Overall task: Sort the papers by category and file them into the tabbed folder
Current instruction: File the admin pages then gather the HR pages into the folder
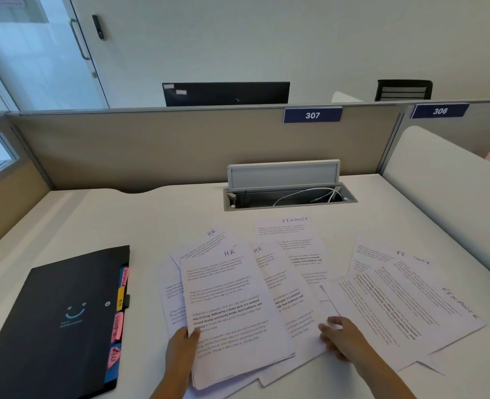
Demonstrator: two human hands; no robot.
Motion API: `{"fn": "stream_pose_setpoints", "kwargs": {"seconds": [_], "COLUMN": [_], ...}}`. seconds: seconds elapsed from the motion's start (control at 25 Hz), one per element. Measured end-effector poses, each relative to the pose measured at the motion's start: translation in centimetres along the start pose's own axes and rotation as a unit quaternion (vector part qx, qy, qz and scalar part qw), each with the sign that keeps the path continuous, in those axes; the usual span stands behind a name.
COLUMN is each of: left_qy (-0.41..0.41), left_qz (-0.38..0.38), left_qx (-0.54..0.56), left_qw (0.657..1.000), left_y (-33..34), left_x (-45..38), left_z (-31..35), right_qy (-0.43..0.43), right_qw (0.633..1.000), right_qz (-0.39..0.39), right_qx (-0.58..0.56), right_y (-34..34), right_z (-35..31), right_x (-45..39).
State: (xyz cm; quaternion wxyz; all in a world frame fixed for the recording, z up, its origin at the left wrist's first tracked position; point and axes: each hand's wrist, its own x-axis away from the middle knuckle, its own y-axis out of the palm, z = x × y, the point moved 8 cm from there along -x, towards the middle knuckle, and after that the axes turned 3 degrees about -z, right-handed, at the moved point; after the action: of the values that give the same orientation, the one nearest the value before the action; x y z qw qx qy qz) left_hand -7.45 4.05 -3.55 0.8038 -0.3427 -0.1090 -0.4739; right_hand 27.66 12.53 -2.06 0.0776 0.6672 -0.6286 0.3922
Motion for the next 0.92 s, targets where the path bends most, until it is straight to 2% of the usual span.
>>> {"fn": "stream_pose_setpoints", "kwargs": {"seconds": [0.08, 0.16, 0.24, 0.56, 0.72, 0.76, 0.92], "left_qy": [-0.002, -0.001, -0.004, 0.003, 0.015, 0.015, 0.006], "left_qz": [-0.002, -0.005, -0.009, -0.006, -0.001, -0.006, -0.017], "left_qx": [0.0, 0.009, 0.022, 0.044, 0.024, 0.021, 0.065], "left_qw": [1.0, 1.0, 1.0, 0.999, 1.0, 1.0, 0.998], "left_y": [0.0, 0.0, 0.0, -0.1, -0.1, -0.1, 0.1], "left_x": [0.0, -0.2, -0.2, 0.5, 0.2, 0.1, 0.1], "left_z": [-0.1, -0.4, -0.5, -0.2, -0.5, -0.6, -0.6], "right_qy": [-0.023, -0.042, -0.049, -0.052, -0.109, -0.124, -0.134], "right_qw": [0.993, 0.961, 0.941, 0.944, 0.942, 0.944, 0.983], "right_qz": [0.03, 0.077, 0.103, 0.096, 0.094, 0.091, 0.055], "right_qx": [0.114, 0.261, 0.318, 0.312, 0.304, 0.291, 0.112], "right_y": [-0.2, -0.5, -0.7, -0.4, -0.1, -0.1, -1.1], "right_z": [-0.6, -1.2, -1.6, -1.8, -1.7, -1.8, -1.7], "right_x": [0.0, 0.3, 0.8, 0.0, 0.1, 0.2, 0.9]}}
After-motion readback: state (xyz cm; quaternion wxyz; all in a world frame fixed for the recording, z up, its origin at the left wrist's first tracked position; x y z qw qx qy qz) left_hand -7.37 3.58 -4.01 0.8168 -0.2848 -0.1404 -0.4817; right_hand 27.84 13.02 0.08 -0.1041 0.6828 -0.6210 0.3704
